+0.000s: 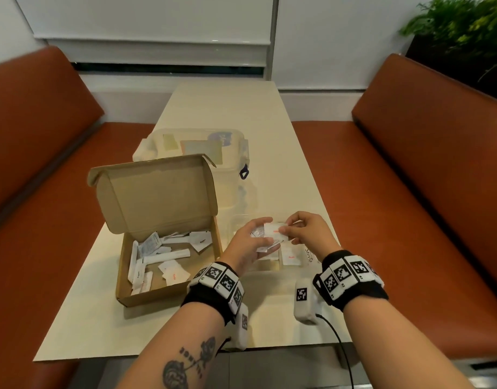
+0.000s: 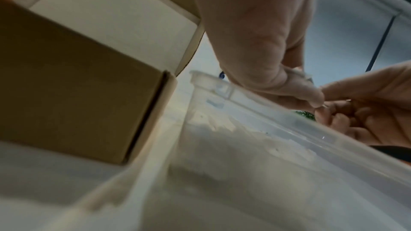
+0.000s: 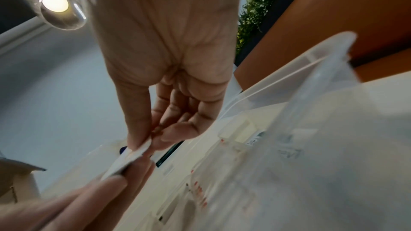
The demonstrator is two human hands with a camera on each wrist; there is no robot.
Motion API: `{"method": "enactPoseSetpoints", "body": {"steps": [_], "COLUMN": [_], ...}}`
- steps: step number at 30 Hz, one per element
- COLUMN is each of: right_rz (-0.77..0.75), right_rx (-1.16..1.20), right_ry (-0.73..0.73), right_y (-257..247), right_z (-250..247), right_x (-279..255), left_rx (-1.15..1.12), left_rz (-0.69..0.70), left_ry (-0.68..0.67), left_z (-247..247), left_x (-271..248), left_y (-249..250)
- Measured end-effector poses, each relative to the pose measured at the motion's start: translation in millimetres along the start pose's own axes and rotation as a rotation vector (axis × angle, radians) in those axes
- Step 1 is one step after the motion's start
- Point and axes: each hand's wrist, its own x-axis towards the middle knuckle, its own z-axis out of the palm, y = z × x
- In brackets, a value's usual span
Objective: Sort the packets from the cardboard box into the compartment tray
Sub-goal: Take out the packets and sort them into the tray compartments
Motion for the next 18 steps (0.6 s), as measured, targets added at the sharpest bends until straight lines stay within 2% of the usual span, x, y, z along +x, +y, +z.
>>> {"method": "enactPoseSetpoints", "body": {"steps": [3, 6, 11, 13, 18], "right_rz": [0.01, 0.005, 0.051, 0.058, 0.021], "right_rx": [-0.008, -0.159, -0.467, -0.515, -0.61], "right_ry": [0.062, 0.121, 0.054, 0.02, 0.037], "right_y": [8, 17, 26, 28, 33], "right_z": [-9, -18, -21, -19, -12], "right_x": [-2, -3, -6, -7, -6], "left_rx": [0.0, 0.0, 0.011, 0.016, 0.048], "left_rz": [0.021, 0.073, 0.142, 0.153, 0.159], "left_ry": [0.072, 0.146, 0.204, 0.212, 0.213], "left_z": [-1, -5, -8, -9, -10], "left_x": [4, 8, 13, 14, 15], "left_y": [-6, -11, -19, -21, -22]}}
